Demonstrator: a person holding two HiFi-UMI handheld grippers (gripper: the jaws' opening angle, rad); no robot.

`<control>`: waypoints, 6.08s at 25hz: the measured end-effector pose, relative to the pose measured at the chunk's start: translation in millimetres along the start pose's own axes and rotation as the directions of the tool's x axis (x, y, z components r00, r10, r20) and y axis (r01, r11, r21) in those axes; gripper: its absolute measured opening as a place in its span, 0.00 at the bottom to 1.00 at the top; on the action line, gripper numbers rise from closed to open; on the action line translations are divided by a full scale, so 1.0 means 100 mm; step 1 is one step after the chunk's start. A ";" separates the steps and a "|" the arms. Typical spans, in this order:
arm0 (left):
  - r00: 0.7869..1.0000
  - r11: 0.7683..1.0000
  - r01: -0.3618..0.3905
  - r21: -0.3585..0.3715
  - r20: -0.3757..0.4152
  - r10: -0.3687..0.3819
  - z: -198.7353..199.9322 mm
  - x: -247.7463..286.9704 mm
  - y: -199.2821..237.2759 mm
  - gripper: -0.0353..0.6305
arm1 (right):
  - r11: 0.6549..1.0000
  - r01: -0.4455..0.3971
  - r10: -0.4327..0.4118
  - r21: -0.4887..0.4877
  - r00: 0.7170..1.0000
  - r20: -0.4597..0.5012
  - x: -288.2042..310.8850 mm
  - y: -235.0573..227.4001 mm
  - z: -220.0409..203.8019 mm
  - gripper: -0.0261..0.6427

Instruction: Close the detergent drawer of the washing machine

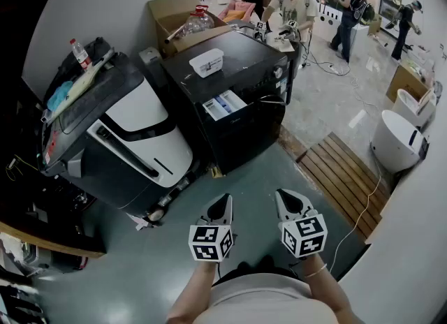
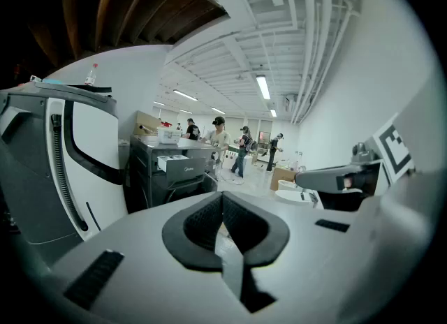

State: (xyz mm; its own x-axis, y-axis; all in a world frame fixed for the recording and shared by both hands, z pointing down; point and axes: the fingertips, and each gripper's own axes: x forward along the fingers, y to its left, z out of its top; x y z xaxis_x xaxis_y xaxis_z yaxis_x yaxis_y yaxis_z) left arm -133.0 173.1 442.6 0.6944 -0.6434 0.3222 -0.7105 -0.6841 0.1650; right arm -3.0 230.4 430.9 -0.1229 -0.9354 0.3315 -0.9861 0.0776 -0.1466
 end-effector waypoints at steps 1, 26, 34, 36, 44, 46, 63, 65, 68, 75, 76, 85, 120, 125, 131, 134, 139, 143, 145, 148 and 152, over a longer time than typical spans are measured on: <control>1.000 1.000 -0.009 0.002 0.006 0.009 0.01 0.01 0.00 0.04 | 1.000 -0.002 0.002 -0.001 1.000 0.000 0.00 -0.01 0.00 0.04; 0.996 0.996 -0.091 -0.019 -0.007 0.091 -0.13 0.20 -0.33 0.19 | 0.999 0.016 -0.016 0.028 1.000 -0.002 -0.12 -0.64 -0.09 0.17; 0.994 0.994 -0.108 -0.022 -0.009 0.107 -0.09 0.21 -0.32 0.24 | 0.998 0.000 0.001 0.065 1.000 -0.005 -0.10 -0.68 -0.12 0.19; 0.993 0.993 -0.114 -0.014 0.001 0.114 -0.05 0.22 -0.29 0.26 | 0.998 0.000 0.001 0.061 1.000 -0.004 -0.09 -0.69 -0.12 0.20; 0.990 0.990 -0.141 -0.022 0.014 0.141 -0.01 0.29 -0.03 0.29 | 0.999 0.012 -0.012 0.041 1.000 0.003 0.10 -0.70 -0.01 0.20; 0.989 0.989 -0.146 -0.031 0.013 0.146 0.01 0.37 0.07 0.31 | 0.999 0.017 -0.017 0.037 1.000 0.004 0.21 -0.71 0.04 0.20; 0.984 0.983 -0.175 -0.053 -0.016 0.175 0.34 1.48 1.02 0.36 | 1.000 0.018 -0.019 -0.002 0.998 -0.052 1.63 -0.96 0.42 0.20; 0.984 0.983 -0.176 -0.058 -0.024 0.175 0.37 1.61 1.12 0.36 | 1.000 0.018 -0.018 -0.007 0.998 -0.061 1.79 -0.99 0.48 0.20; 0.985 0.983 -0.170 -0.061 -0.040 0.168 0.39 1.79 1.25 0.36 | 1.000 0.017 -0.019 -0.019 0.997 -0.070 2.02 -1.05 0.56 0.20; 0.986 0.985 -0.158 -0.074 -0.065 0.154 0.43 2.13 1.50 0.37 | 0.999 0.032 -0.033 -0.016 0.997 -0.071 2.44 -1.19 0.72 0.20; 0.986 0.985 -0.155 -0.076 -0.067 0.150 0.43 2.17 1.53 0.37 | 0.999 0.038 -0.039 -0.014 0.996 -0.075 2.49 -1.21 0.73 0.20; 0.988 0.985 -0.140 -0.100 -0.076 0.133 0.44 2.43 1.70 0.38 | 0.996 0.077 -0.082 -0.040 0.990 -0.117 2.77 -1.34 0.76 0.20; 0.884 0.864 -0.465 -0.192 -0.139 0.445 0.27 2.50 1.71 0.38 | 0.947 -0.303 0.270 -0.108 0.931 -0.246 3.55 -1.49 0.72 0.20; 0.865 0.840 -0.501 -0.209 -0.157 0.477 0.21 2.53 1.66 0.38 | 0.934 -0.342 0.302 -0.108 0.912 -0.276 3.60 -1.55 0.65 0.20; 0.853 0.827 -0.520 -0.213 -0.170 0.493 0.15 2.60 1.61 0.38 | 0.920 -0.376 0.329 -0.110 0.894 -0.306 3.64 -1.62 0.55 0.20; 0.847 0.819 -0.530 -0.219 -0.178 0.501 0.11 2.62 1.61 0.38 | 0.914 -0.391 0.340 -0.111 0.885 -0.318 3.66 -1.63 0.50 0.20; 0.840 0.810 -0.541 -0.227 -0.182 0.511 0.06 2.66 1.64 0.38 | 0.909 -0.403 0.349 -0.108 0.876 -0.335 3.71 -1.63 0.40 0.20; 0.838 0.807 -0.545 -0.229 -0.186 0.513 0.02 2.67 1.66 0.38 | 0.904 -0.415 0.358 -0.106 0.869 -0.342 3.74 -1.60 0.34 0.20; 0.837 0.806 -0.546 -0.229 -0.186 0.515 0.00 2.68 1.68 0.38 | 0.901 -0.421 0.364 -0.108 0.867 -0.342 3.77 -1.57 0.33 0.20; 0.838 0.806 -0.545 -0.229 -0.183 0.515 -0.03 2.70 1.71 0.38 | 0.899 -0.424 0.367 -0.110 0.866 -0.339 3.80 -1.55 0.31 0.20; 0.840 0.808 -0.542 -0.233 -0.172 0.514 -0.04 2.75 1.76 0.37 | 0.904 -0.412 0.354 -0.117 0.872 -0.337 3.85 -1.53 0.28 0.20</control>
State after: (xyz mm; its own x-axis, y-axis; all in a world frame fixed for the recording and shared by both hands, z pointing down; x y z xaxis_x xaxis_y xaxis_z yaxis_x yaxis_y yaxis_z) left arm -67.7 -123.3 564.2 0.1984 -0.8334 0.5158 -0.9766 -0.1237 0.1758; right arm 103.9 -151.8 554.8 -0.4942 -0.6723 0.5512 -0.8534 0.4960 -0.1603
